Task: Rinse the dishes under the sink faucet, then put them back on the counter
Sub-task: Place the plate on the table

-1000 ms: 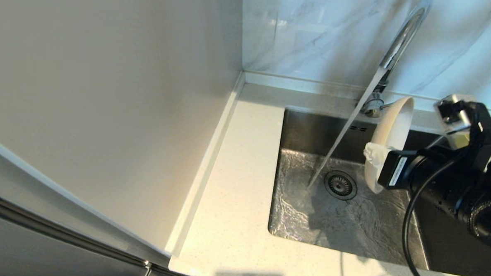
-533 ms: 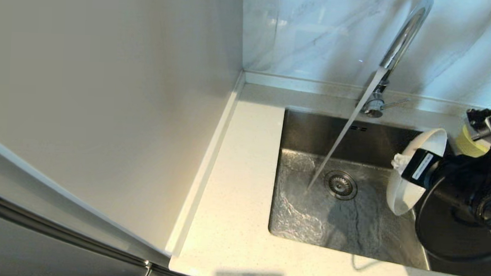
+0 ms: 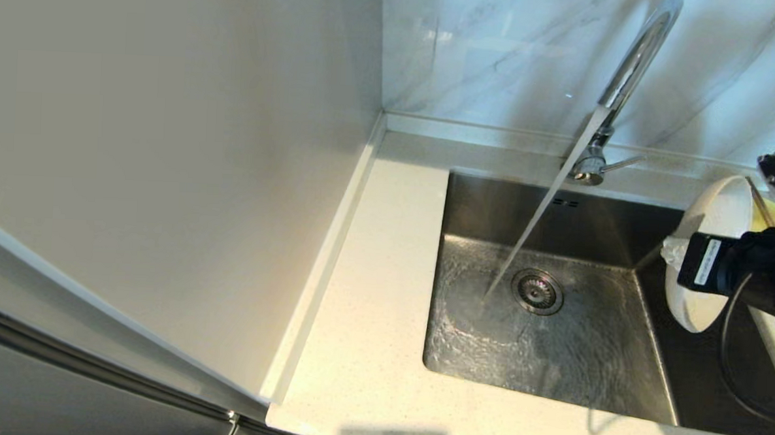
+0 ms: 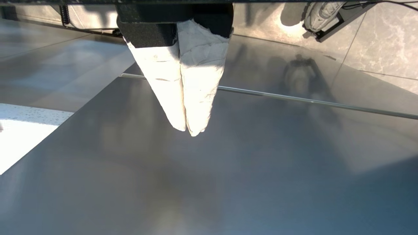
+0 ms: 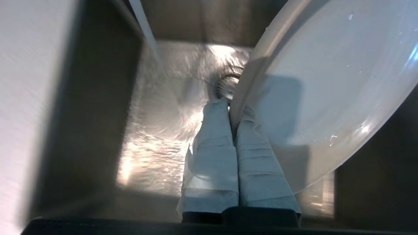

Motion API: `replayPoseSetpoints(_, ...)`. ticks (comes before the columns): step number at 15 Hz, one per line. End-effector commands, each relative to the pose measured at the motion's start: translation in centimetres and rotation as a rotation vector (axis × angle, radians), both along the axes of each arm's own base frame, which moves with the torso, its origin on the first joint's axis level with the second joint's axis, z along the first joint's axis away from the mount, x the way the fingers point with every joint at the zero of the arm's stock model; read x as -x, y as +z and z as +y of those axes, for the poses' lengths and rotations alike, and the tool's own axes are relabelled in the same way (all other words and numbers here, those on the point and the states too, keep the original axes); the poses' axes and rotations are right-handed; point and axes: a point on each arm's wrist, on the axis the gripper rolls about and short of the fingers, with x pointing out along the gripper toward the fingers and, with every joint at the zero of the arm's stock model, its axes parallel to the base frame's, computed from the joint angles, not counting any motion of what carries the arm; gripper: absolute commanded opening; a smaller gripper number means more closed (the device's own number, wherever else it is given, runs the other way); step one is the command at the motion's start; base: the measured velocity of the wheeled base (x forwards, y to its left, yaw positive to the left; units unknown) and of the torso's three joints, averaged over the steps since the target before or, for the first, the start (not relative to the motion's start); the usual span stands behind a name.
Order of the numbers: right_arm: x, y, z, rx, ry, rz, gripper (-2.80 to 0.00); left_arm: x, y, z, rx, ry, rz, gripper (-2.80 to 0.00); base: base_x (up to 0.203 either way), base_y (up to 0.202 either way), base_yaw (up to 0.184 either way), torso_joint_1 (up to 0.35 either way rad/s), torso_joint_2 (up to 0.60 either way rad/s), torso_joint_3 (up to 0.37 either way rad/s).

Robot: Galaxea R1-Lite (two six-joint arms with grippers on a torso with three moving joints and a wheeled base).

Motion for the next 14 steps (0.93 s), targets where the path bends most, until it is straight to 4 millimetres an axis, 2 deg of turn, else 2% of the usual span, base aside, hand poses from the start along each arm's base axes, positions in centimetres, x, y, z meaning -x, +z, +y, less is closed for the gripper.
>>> replayPoseSetpoints(1, 0.6, -0.8, -0.3, 0.296, 0.053, 0.045, -2.80, 0.0, 0.0, 0.0, 0.000, 0.000, 0.000, -2.80, 0.000, 0.000, 0.000, 0.000, 0.00, 0.000)
replayPoseSetpoints(3, 0.8, -1.5, -0.7, 0.626, 0.062, 0.079, -2.80, 0.0, 0.0, 0.0, 0.000, 0.000, 0.000, -2.80, 0.000, 0.000, 0.000, 0.000, 0.00, 0.000)
replayPoseSetpoints(5, 0.9, -1.8, -1.8, 0.789, -0.023, 0.107, -2.80, 0.0, 0.0, 0.0, 0.000, 0.000, 0.000, -2.80, 0.000, 0.000, 0.000, 0.000, 0.00, 0.000)
replayPoseSetpoints(8, 2.1, -4.0, -3.4, 0.838, -0.063, 0.226, -2.80, 0.0, 0.0, 0.0, 0.000, 0.001, 0.000, -2.80, 0.000, 0.000, 0.000, 0.000, 0.00, 0.000)
replayPoseSetpoints(11, 4.1, -6.9, -5.2, 0.853, -0.075, 0.411, -2.80, 0.0, 0.0, 0.0, 0.000, 0.000, 0.000, -2.80, 0.000, 0.000, 0.000, 0.000, 0.00, 0.000)
replayPoseSetpoints(14, 4.8, -7.7, -6.3, 0.845, -0.108, 0.505, -2.80, 0.0, 0.0, 0.0, 0.000, 0.000, 0.000, -2.80, 0.000, 0.000, 0.000, 0.000, 0.00, 0.000)
